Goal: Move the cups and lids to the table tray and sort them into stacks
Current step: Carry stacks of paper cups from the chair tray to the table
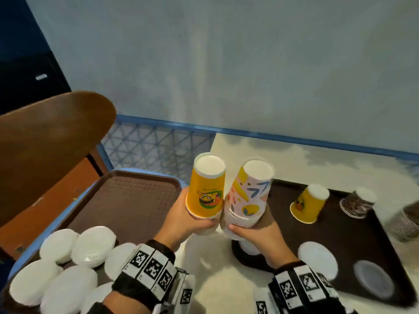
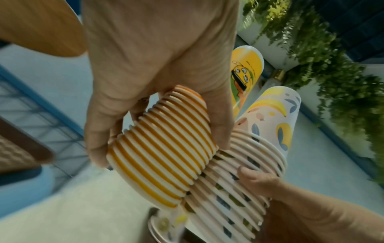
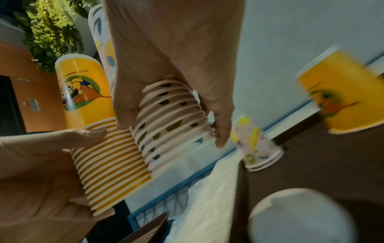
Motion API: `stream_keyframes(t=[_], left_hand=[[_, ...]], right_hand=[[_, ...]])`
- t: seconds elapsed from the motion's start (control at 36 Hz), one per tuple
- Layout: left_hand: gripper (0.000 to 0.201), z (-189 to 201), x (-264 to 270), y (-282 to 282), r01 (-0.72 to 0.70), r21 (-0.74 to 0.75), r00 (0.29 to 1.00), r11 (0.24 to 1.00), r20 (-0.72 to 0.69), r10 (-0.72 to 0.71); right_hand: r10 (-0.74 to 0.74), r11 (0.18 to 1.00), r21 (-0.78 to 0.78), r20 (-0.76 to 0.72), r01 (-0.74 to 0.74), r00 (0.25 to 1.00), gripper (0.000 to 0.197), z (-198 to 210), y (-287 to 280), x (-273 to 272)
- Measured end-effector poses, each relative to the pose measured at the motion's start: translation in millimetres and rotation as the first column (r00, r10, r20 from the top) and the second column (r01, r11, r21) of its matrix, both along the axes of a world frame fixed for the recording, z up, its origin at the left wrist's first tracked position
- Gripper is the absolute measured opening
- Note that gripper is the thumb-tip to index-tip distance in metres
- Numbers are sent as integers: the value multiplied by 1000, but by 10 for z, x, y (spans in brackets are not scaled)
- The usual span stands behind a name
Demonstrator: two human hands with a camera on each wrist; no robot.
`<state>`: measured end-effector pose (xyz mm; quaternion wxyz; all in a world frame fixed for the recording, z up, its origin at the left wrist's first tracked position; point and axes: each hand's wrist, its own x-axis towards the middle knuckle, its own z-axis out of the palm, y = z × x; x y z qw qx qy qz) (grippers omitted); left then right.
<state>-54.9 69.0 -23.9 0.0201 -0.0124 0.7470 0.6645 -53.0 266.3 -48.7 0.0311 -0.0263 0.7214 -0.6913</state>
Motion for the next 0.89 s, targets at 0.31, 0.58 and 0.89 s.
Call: stream_keyframes(t=[0.31, 0.58, 0.89], left_hand=[[94, -107, 193, 1736, 229, 6, 973, 974, 20, -229], [93, -312, 381, 3477, 446, 111, 889, 888, 56, -454], [96, -685, 442, 4522, 579, 83, 799, 811, 138, -585]], right_hand=[[-229, 968, 104, -14, 229, 973, 73, 113, 1735, 710], [-458, 879, 169, 42, 446, 888, 79, -50, 3323, 1272], [-609, 783, 240, 115, 573, 785, 86, -424, 4222, 1616]])
